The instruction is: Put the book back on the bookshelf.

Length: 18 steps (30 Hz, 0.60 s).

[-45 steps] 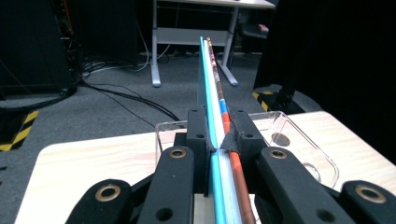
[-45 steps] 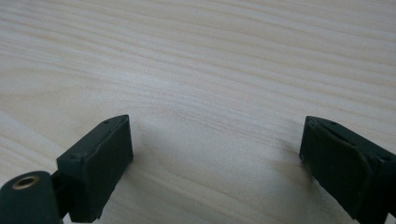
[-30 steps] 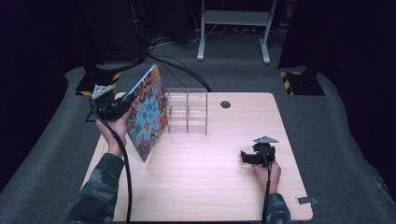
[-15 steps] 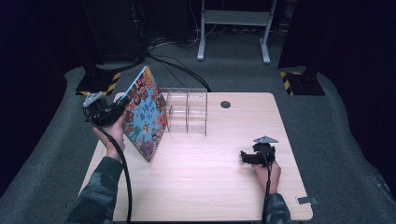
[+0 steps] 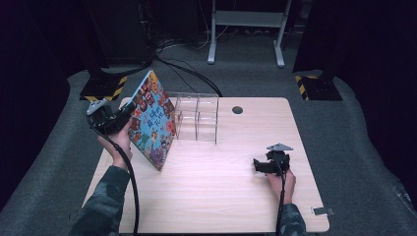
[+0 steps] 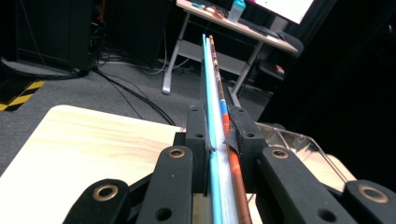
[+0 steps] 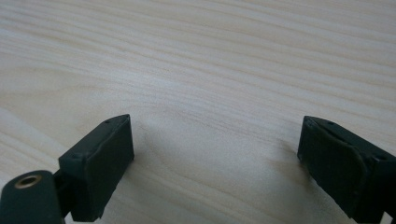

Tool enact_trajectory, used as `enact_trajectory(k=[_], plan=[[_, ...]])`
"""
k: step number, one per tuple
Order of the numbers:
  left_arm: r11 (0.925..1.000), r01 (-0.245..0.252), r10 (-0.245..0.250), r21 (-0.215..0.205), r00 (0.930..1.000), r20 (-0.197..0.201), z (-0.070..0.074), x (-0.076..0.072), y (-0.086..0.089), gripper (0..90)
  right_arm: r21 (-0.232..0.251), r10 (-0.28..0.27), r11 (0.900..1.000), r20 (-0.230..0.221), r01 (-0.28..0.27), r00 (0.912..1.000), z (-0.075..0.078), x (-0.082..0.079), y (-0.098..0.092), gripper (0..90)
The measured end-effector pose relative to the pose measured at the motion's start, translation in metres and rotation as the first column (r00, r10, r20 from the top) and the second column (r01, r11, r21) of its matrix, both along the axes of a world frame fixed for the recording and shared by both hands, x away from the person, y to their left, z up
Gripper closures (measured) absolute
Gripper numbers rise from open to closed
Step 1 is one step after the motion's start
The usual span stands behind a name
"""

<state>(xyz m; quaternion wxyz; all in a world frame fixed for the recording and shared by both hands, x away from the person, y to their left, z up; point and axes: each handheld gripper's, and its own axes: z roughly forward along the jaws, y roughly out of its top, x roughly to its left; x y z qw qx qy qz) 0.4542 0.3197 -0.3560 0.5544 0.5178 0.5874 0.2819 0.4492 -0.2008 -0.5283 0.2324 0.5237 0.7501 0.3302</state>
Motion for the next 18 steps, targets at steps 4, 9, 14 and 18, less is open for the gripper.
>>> enact_trajectory(k=[4,9,14,18], plan=[[1.0000,-0.005,0.005,-0.006,1.0000,0.001,-0.0034,0.0002,0.0010,79.9,0.000,-0.005,1.000,-0.004,0.005,1.0000,0.0002,0.0000,0.0004,9.9],[0.9991,-0.005,0.006,0.041,0.9999,-0.011,-0.0029,-0.0021,0.0029,76.1,0.003,-0.006,1.000,0.004,0.006,1.0000,-0.0003,0.0001,0.0005,9.9],[0.9969,0.024,-0.021,0.074,0.9992,-0.033,-0.0004,-0.0022,0.0053,61.9,0.003,-0.005,1.000,0.003,0.005,1.0000,-0.0001,0.0000,0.0004,9.9],[0.9936,0.043,-0.038,0.104,0.9978,-0.054,0.0035,-0.0049,0.0074,49.8,0.004,-0.003,1.000,0.001,0.003,1.0000,0.0000,0.0001,0.0001,9.9]])
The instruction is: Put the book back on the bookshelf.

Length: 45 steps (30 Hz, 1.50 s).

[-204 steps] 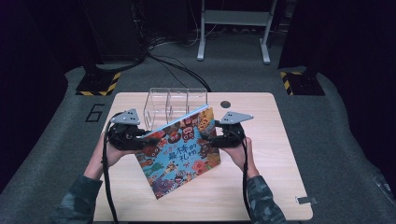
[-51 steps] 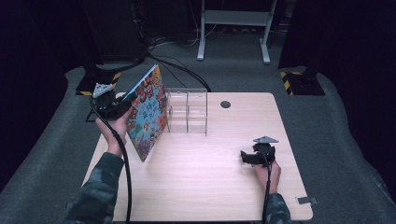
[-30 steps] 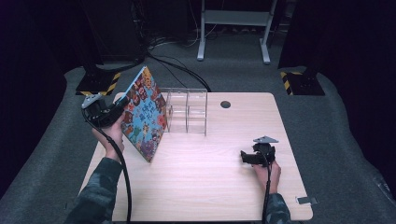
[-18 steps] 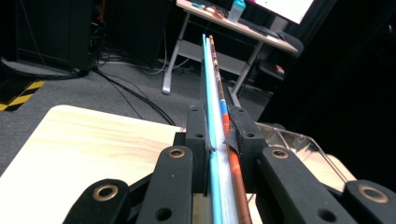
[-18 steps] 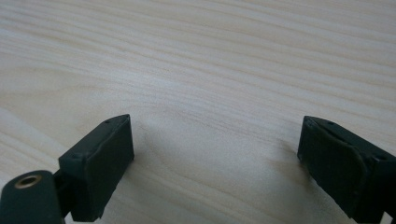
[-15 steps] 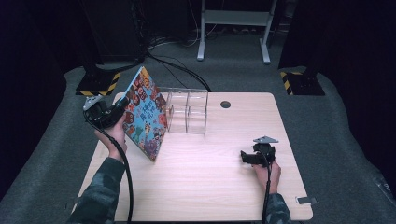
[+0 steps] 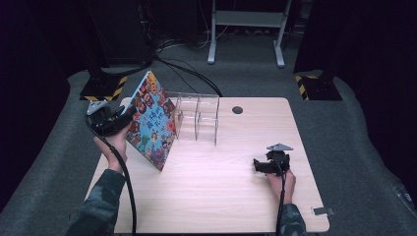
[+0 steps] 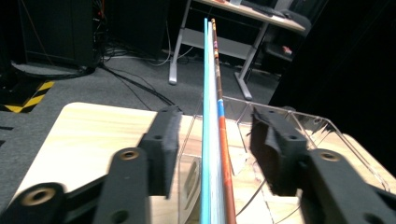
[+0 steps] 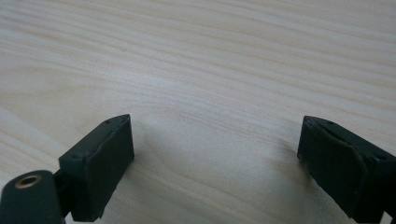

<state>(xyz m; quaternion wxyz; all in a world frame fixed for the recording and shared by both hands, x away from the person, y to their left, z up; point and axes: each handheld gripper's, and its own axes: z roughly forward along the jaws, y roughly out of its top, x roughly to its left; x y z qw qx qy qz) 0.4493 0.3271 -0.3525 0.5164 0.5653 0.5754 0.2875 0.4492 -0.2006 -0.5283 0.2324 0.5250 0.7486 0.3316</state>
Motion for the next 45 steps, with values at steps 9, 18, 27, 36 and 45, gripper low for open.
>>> enact_trajectory(k=[9,18,27,36,45], plan=[[0.9973,0.037,-0.036,0.063,0.9992,-0.017,0.008,-0.017,0.004,21.5,0.003,-0.001,1.000,-0.002,0.001,1.0000,0.000,0.000,0.000,10.0],[0.9830,0.103,-0.099,0.152,0.9945,-0.033,0.011,-0.050,0.010,6.9,-0.001,0.006,1.000,-0.004,-0.006,1.0000,0.000,0.000,0.000,9.3],[0.9693,0.137,-0.125,0.204,0.9896,-0.072,-0.011,-0.082,0.019,0.1,0.000,0.006,1.000,-0.002,-0.006,1.0000,0.000,0.001,0.000,8.6],[0.9601,0.139,-0.096,0.243,0.9789,-0.180,-0.073,-0.096,0.023,0.1,0.006,0.001,1.000,-0.002,-0.001,1.0000,-0.001,0.001,0.001,7.5],[0.9443,0.145,-0.042,0.295,0.9432,-0.330,-0.154,-0.093,0.020,0.1,0.005,0.012,1.000,-0.016,-0.011,0.9998,0.000,-0.001,0.002,6.5]])
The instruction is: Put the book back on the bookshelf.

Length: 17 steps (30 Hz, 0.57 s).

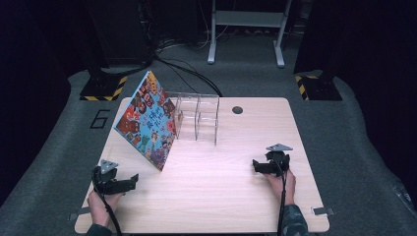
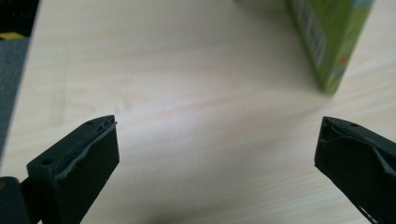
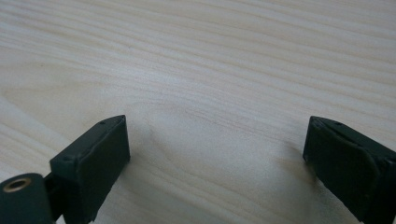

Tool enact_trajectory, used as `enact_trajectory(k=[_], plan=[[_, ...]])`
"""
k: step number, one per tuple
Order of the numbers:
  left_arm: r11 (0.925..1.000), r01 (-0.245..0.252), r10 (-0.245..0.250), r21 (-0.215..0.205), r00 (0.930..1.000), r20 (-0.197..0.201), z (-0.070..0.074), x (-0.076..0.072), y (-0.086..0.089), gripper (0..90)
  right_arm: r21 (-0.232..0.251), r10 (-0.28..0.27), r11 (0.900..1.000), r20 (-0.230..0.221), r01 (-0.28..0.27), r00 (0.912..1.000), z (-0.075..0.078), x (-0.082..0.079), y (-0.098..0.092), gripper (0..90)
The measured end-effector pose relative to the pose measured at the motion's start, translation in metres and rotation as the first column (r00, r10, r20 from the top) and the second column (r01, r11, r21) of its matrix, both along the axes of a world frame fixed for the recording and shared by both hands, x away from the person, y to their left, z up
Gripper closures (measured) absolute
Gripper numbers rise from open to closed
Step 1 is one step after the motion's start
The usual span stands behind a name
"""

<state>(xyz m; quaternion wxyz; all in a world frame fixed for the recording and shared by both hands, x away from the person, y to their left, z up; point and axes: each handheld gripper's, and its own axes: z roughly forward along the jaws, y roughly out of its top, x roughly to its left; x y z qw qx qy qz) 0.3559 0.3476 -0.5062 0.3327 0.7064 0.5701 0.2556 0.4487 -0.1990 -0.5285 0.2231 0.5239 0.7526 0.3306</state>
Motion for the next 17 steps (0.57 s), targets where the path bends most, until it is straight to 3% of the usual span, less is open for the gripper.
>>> enact_trajectory(k=[3,4,5,7,8,17], plan=[[1.0000,0.003,-0.003,-0.004,0.9990,-0.045,-0.012,0.001,0.000,0.0,0.004,0.001,1.000,0.003,-0.001,1.0000,0.000,0.000,0.000,5.9],[1.0000,0.000,0.000,0.010,0.9992,-0.040,-0.016,0.002,0.000,0.0,0.004,0.002,1.000,0.004,-0.002,1.0000,0.000,0.000,0.000,5.7],[1.0000,-0.004,0.004,-0.006,0.9984,-0.056,-0.019,0.002,0.000,0.0,0.004,0.003,1.000,0.003,-0.003,1.0000,0.000,0.000,0.000,5.7],[0.9999,0.004,-0.003,0.012,0.9972,-0.075,-0.025,0.004,0.000,0.0,0.004,0.003,1.000,0.003,-0.003,1.0000,0.000,0.000,0.000,5.7],[1.0000,0.001,-0.001,0.009,0.9990,-0.046,-0.027,0.002,0.000,0.0,0.004,0.002,1.000,0.003,-0.002,1.0000,0.000,0.000,0.001,5.7],[0.9998,0.014,-0.014,0.015,0.9992,-0.038,-0.027,0.003,0.002,0.0,-0.003,0.010,1.000,0.000,-0.010,0.9999,0.000,0.000,0.000,4.9]])
